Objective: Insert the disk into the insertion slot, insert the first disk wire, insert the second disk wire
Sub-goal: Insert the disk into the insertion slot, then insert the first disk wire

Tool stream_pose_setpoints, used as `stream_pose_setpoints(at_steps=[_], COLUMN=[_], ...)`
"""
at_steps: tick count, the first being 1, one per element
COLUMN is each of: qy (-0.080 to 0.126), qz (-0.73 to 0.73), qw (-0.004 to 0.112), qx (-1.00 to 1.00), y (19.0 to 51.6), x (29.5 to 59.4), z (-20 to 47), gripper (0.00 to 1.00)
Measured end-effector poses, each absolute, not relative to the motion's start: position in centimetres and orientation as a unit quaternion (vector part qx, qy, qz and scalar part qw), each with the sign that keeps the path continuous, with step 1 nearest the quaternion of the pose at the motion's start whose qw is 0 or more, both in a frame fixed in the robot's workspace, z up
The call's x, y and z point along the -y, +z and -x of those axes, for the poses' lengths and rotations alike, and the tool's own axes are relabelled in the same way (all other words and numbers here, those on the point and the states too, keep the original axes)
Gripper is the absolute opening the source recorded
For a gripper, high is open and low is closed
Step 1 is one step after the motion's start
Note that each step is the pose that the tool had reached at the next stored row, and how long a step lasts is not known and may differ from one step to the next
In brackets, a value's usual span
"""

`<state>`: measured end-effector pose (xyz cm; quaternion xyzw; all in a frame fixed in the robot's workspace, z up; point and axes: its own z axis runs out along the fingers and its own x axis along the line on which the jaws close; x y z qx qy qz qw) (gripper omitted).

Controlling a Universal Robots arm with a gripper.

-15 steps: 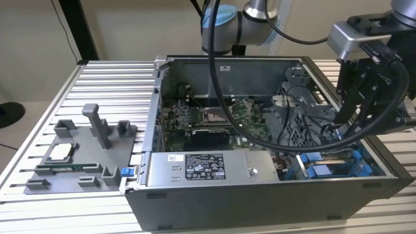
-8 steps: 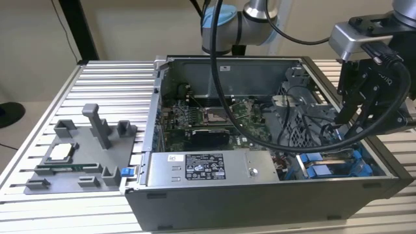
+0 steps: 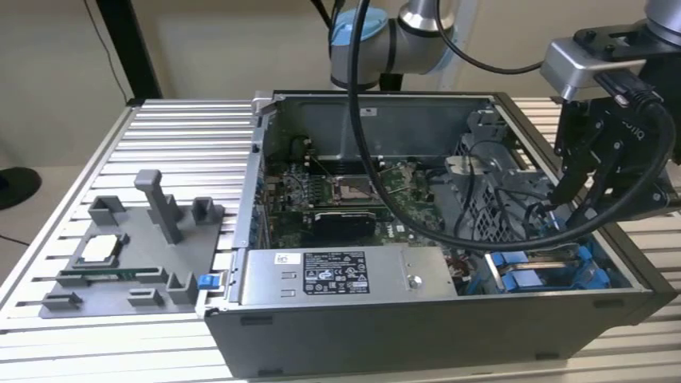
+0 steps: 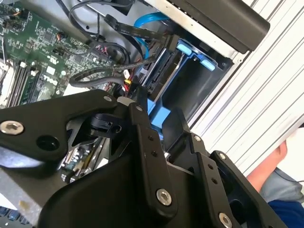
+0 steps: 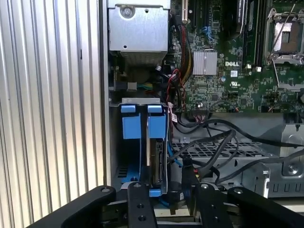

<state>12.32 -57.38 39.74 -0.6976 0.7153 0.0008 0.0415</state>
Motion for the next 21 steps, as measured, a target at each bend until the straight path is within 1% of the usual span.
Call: stream_pose_setpoints(at_steps=[21], qy=[0.001], qz=[0.698], qw=[0.043], qx=[-0.715], y=[39.57], x=[57.35], z=[-12.55], gripper=[1.00])
